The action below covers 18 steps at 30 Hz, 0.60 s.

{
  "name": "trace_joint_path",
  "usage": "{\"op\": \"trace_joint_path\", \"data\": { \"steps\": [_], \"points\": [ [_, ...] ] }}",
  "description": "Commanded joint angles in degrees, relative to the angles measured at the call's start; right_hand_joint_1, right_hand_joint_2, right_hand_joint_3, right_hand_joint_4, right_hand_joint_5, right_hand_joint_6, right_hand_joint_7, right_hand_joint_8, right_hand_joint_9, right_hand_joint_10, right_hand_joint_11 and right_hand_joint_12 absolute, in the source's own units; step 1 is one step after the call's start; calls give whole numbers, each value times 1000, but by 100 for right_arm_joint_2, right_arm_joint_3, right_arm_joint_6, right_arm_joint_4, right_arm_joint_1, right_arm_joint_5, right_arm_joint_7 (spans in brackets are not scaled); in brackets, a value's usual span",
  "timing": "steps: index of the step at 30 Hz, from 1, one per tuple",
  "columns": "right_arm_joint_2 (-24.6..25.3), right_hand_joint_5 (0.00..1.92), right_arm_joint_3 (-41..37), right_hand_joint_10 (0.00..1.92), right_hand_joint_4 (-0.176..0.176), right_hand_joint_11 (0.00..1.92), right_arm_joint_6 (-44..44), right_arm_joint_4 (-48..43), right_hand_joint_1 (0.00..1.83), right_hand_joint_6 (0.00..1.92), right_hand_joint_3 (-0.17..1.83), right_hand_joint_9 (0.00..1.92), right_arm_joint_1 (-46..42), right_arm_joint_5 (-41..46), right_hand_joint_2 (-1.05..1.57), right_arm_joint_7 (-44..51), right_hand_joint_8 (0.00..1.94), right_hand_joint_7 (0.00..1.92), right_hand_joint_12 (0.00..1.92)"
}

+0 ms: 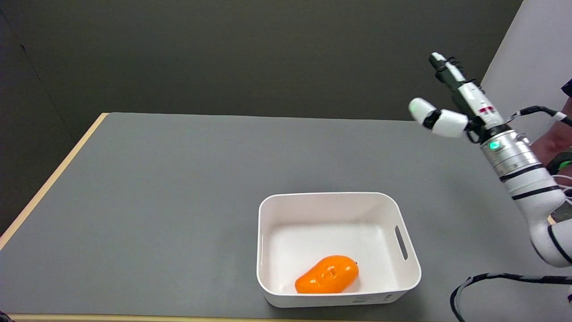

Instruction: Place mango into white box.

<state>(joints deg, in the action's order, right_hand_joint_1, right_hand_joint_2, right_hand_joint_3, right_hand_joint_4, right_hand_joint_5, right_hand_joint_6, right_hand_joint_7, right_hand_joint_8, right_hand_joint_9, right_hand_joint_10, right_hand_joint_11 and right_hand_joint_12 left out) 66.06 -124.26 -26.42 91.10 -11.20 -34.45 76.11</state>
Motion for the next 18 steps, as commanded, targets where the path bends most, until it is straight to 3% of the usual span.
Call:
{"op": "trace_joint_path", "data": {
  "steps": [1, 3, 4, 11, 18],
  "points": [
    [-860, 394, -314, 956, 20, 245, -761, -1856, 648, 916, 938, 479, 293, 2337, 775, 314, 593, 527, 1302],
    [-776, 577, -278, 1170, 107, 405, -870, -1897, 818, 1499, 369, 619, 286, 2615, 1139, 314, 887, 682, 1515],
    [-704, 611, -245, 1219, 117, 450, -997, -1898, 847, 1573, 301, 653, 270, 2817, 1180, 314, 947, 714, 1570],
    [-275, 638, 114, 1331, 119, 600, -1553, -1457, 863, 1554, 348, 744, 253, 3067, 1144, 321, 1062, 779, 1717],
    [-223, 650, 730, 1388, 111, 709, -1641, -1012, 876, 1541, 364, 791, 302, 3308, 1129, 254, 1132, 821, 1921]
  ]
}}
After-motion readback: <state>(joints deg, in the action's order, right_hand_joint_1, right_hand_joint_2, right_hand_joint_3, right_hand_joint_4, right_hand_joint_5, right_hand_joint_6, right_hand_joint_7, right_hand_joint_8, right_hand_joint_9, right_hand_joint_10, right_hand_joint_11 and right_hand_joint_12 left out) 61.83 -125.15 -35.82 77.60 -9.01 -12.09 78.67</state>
